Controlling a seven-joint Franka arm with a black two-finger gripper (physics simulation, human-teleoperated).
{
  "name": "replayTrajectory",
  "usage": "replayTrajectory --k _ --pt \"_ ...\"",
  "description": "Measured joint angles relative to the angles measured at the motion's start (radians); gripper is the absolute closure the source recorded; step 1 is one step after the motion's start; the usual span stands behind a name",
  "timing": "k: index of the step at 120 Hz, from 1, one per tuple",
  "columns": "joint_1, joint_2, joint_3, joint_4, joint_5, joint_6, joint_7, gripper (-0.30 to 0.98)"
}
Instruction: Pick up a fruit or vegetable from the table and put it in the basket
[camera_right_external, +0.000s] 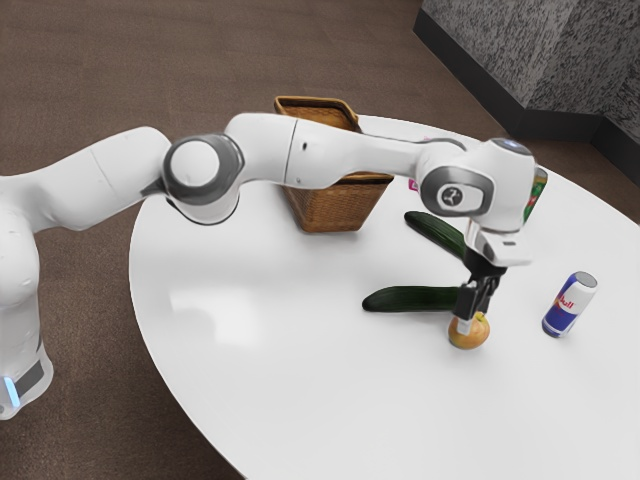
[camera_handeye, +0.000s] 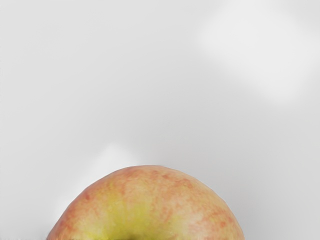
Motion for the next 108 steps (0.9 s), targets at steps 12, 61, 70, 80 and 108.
replayTrajectory --k 12,61,70,80,108 --pt "0.001 0.009 0.003 0.0 0.0 0.01 0.0 0.0" --pt "0.006 0.036 0.007 -0.004 -0.008 0.03 -0.003 0.03" --pt "0.006 0.038 0.007 -0.005 -0.008 0.035 -0.005 0.18" --pt "0.007 0.036 0.008 -0.007 -0.005 0.039 -0.01 0.27" --pt "0.095 -0.417 0.232 -0.332 -0.147 0.033 -0.051 0.37"
